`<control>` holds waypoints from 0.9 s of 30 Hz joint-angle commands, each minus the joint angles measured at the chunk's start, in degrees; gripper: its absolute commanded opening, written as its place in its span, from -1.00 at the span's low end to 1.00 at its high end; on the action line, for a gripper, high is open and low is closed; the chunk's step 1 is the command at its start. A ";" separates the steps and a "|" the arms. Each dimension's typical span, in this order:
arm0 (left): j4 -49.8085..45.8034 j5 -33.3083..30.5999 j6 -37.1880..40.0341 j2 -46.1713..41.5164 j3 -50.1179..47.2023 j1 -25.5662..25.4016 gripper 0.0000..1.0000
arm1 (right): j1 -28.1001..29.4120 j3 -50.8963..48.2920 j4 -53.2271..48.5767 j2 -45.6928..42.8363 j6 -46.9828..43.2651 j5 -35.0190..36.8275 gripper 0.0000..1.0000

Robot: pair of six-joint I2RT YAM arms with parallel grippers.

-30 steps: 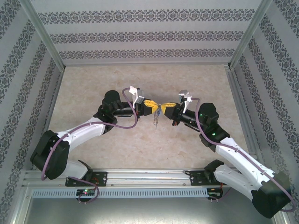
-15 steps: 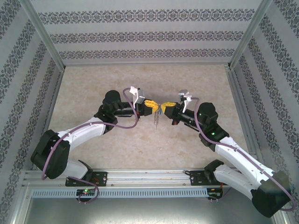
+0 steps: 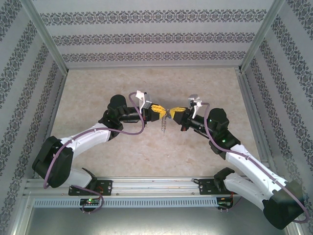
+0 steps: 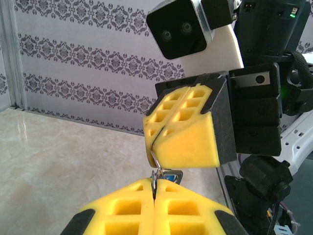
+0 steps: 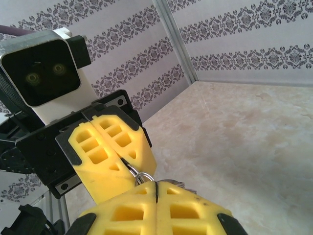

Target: Put the keys on the keyring

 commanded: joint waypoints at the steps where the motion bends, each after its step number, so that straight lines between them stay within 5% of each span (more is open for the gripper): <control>1: 2.28 -0.35 1.19 -1.42 1.28 -1.11 -1.00 | -0.74 -1.08 1.03 -0.71 -0.48 0.23 -1.00; 13: 2.21 -0.39 4.10 -1.53 1.27 -1.10 -1.00 | -1.01 -1.62 -2.17 -4.56 -0.33 0.67 -1.00; 27: -5.56 -2.85 24.31 -1.88 4.35 -1.09 -1.00 | -3.20 -1.80 -2.53 -10.05 -1.00 3.19 -1.00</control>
